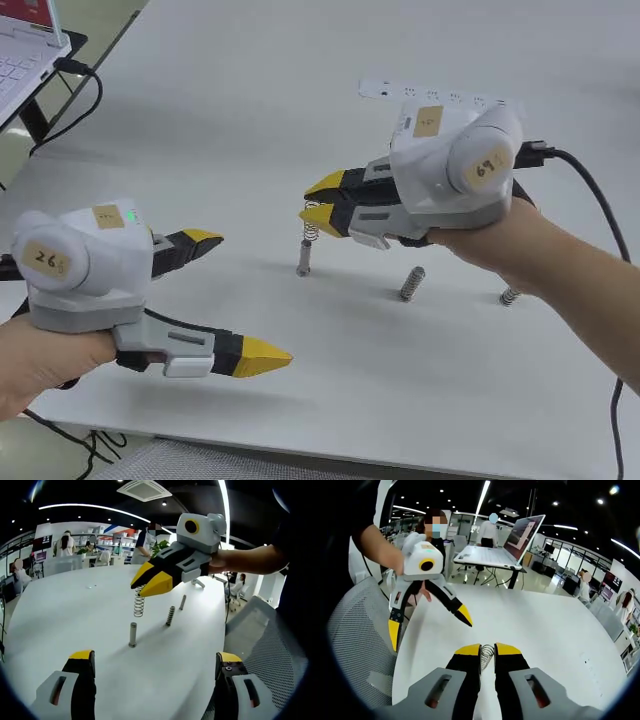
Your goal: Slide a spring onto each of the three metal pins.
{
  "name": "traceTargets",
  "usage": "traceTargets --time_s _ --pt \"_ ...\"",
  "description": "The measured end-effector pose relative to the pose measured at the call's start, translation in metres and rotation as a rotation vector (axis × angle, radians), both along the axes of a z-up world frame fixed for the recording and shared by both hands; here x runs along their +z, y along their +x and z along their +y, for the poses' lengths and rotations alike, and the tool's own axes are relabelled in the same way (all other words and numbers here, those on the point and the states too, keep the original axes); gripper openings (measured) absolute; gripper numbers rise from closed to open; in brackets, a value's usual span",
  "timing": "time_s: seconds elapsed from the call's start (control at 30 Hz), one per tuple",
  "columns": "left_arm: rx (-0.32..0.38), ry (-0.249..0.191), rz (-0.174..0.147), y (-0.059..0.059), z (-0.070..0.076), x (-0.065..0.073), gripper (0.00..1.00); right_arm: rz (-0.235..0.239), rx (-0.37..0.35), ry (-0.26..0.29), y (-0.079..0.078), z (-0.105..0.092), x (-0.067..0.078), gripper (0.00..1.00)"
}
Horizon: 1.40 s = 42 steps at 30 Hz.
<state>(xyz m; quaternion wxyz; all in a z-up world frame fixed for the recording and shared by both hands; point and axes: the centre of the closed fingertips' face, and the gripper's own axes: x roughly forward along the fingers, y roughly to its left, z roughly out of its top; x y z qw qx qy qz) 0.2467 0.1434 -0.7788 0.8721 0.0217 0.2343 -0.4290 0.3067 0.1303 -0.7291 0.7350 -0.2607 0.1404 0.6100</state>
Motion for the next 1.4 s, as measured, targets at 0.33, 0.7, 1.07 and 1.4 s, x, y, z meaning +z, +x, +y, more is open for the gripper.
traceTargets --time_s 0.33,0.7,1.07,1.4 --pt "0.003 0.000 -0.001 0.002 0.001 -0.001 0.98 0.020 -0.016 -0.006 0.004 0.000 -0.006 0.06" --pt "-0.003 -0.001 -0.003 0.004 0.000 0.000 0.97 0.037 -0.020 -0.012 0.005 0.003 -0.012 0.06" --pt "-0.002 0.000 -0.002 0.005 0.000 0.000 0.97 0.046 -0.022 -0.024 0.008 0.003 -0.019 0.07" --pt "0.001 -0.002 -0.002 0.005 0.001 0.000 0.96 0.060 -0.026 -0.028 0.009 0.003 -0.027 0.07"
